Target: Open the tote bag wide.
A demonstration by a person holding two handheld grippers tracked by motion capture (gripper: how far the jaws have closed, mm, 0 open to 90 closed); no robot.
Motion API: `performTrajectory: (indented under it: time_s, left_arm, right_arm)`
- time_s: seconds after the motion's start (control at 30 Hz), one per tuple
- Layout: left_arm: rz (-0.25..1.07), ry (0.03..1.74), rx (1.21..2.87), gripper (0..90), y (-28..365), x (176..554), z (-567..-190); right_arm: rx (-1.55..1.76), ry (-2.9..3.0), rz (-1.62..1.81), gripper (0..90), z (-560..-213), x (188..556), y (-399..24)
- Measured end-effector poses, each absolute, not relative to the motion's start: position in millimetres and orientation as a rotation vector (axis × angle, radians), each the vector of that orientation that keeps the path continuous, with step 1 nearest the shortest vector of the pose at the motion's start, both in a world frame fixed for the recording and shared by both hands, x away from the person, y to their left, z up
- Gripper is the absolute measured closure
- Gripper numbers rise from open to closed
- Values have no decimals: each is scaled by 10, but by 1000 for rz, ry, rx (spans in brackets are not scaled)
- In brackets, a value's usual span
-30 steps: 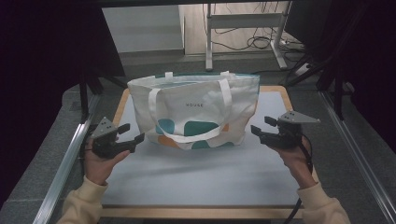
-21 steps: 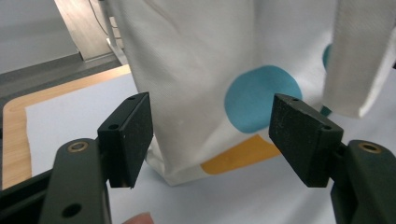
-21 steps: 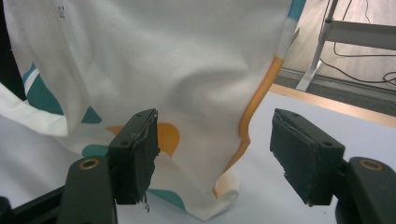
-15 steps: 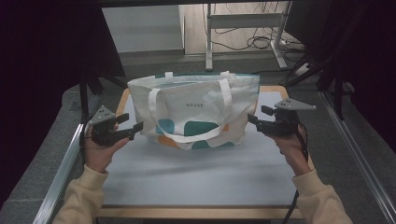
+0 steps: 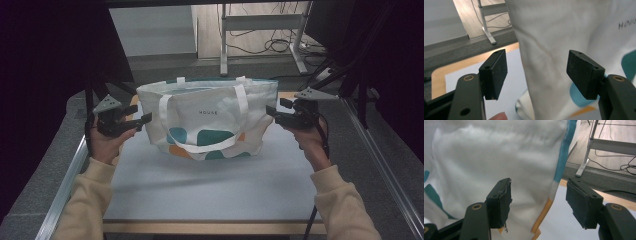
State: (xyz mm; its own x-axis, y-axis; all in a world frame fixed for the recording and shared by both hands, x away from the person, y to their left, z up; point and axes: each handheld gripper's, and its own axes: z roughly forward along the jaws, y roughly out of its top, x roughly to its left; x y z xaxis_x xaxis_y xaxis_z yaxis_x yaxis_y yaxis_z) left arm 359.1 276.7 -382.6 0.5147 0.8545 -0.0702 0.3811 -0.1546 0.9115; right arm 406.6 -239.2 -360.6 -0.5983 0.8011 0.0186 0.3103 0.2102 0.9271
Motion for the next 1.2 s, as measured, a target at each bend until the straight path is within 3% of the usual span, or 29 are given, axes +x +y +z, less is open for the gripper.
performTrajectory:
  time_s: [0.23, 0.4, 0.5, 0.63, 0.67, 0.83, 1.2]
  left_arm:
    - [552, 1043, 1748, 355, 2790, 3734, -3826]
    - [514, 1017, 1767, 577, 2775, 3763, -3895]
    - [492, 989, 1764, 683, 2781, 3755, -3908]
    - [484, 971, 1761, 772, 2785, 3732, -3902]
    - [480, 963, 1761, 805, 2783, 3718, -3904]
    - [472, 961, 1747, 832, 2794, 3686, -3917]
    - [488, 958, 1740, 842, 2780, 3645, -3924]
  right_arm:
    - [1043, 2034, 1387, 391, -3596, 4194, -2363]
    - [1037, 2067, 1413, 473, -3636, 4272, -2345]
    - [1034, 2082, 1428, 588, -3641, 4310, -2365]
    - [1031, 2084, 1438, 679, -3641, 4318, -2393]
    - [1031, 2081, 1442, 738, -3641, 4315, -2410]
    - [1019, 2082, 1452, 828, -3639, 4298, -2441]
    - [987, 2067, 1424, 861, -3646, 4259, -2429]
